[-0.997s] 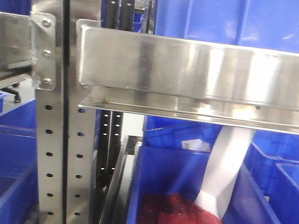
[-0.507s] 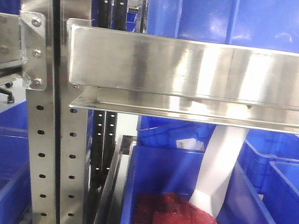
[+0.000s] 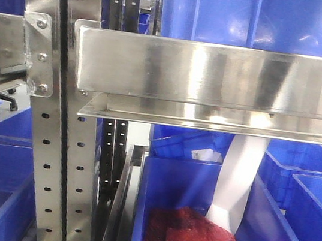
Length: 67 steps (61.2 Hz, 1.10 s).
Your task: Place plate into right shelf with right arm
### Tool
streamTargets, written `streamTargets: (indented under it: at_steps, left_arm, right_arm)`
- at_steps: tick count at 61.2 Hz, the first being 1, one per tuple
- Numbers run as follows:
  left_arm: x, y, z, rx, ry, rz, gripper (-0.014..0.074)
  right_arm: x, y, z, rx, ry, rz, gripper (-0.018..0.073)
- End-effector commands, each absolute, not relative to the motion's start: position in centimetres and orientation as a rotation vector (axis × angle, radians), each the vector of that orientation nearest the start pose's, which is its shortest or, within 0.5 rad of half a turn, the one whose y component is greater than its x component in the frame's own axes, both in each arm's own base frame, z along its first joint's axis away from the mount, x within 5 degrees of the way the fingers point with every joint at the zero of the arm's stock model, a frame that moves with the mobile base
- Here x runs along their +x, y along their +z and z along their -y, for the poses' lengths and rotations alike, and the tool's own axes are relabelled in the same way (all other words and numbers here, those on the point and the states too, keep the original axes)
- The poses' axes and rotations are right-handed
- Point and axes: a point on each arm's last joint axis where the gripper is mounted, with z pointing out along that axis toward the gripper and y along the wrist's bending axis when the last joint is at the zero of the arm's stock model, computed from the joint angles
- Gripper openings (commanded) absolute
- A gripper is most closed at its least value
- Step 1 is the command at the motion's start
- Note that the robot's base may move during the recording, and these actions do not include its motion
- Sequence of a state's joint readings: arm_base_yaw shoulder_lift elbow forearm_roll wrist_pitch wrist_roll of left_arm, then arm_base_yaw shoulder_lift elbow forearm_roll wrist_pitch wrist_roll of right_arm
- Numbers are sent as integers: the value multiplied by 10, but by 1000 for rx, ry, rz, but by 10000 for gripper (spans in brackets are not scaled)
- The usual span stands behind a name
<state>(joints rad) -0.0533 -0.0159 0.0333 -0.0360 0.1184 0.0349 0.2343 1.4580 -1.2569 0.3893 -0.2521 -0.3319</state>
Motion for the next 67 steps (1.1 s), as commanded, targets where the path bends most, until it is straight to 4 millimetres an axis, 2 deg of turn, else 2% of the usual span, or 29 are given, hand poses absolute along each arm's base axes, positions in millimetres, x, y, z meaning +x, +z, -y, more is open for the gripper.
streamTargets:
  at_steps: [1, 5, 16, 23, 35, 43, 49, 59, 62, 67]
  left_arm:
    - [56, 197, 3, 33, -50, -1535, -47]
    - [56, 197, 3, 33, -50, -1535, -47]
    - [56, 197, 3, 33, -50, -1535, -47]
    - [56, 197, 3, 33, -50, -1535, -47]
    - [56, 197, 3, 33, -50, -1535, -47]
    - [56, 197, 3, 33, -50, -1535, -47]
    - [56, 197, 3, 33, -50, -1535, -47]
    - [56, 197, 3, 33, -50, -1535, -47]
    - [56, 197, 3, 33, -50, -1535, -47]
    - [56, 197, 3, 33, -50, -1535, -47]
  right_arm:
    - [332, 444, -60, -5, 125, -1295, 85]
    - [334, 442, -57, -5, 120, -1309, 143]
    - [336, 439, -57, -9, 121, -1331, 482]
    - [336, 440, -57, -9, 121, -1328, 628]
    - [332, 444, -57, -10, 125, -1320, 624]
    - [315, 459, -55, -18, 139, -1303, 623]
    - [291, 478, -52, -31, 159, -1281, 623]
    - [238, 507, -46, -71, 201, -1258, 612]
    - [222, 514, -44, -84, 212, -1252, 580]
    - [196, 523, -42, -113, 232, -1257, 478]
